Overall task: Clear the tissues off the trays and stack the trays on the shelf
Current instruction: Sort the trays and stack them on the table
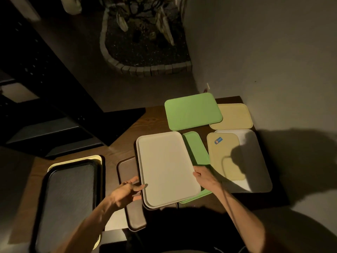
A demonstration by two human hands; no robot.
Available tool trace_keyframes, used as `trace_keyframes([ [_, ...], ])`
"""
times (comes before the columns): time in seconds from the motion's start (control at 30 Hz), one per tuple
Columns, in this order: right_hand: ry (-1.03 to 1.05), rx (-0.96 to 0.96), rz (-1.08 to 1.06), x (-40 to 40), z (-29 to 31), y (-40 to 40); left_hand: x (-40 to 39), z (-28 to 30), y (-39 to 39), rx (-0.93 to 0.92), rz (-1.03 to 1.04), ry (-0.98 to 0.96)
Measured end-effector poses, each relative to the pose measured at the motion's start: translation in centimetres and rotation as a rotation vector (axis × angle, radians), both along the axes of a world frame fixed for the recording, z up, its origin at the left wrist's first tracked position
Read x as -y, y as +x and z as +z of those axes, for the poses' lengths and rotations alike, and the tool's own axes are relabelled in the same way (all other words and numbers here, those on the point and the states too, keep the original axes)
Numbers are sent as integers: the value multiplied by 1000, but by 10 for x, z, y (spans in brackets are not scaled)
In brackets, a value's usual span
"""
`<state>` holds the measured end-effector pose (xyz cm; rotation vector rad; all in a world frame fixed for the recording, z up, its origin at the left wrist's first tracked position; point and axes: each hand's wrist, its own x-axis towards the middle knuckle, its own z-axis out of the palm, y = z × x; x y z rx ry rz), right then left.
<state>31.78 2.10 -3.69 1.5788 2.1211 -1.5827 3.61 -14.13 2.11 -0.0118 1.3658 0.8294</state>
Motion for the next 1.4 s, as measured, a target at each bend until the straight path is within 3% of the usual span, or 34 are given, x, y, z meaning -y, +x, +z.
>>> trace_keyframes([
  [0.23, -128, -73, 60, 32, -2, -30, 35, -10, -16, -138, -46, -115],
  [0.47, -167, 13, 76, 62, -9, -59, 70, -32, -36, -256, -20, -207],
  [0.6, -88, 82, 104, 73, -12, -72, 83, -43, -37, -360, -90, -282],
  [0.73, -19, 195, 161, 80, -16, -82, 88, -57, -32, -660, -424, -351],
  [1.0, 207, 459, 289, 84, -19, -94, 80, -77, -29, -845, -537, -393],
  [1.4, 156, 397, 223, 70, -21, -94, 76, -79, -35, -685, -391, -393],
])
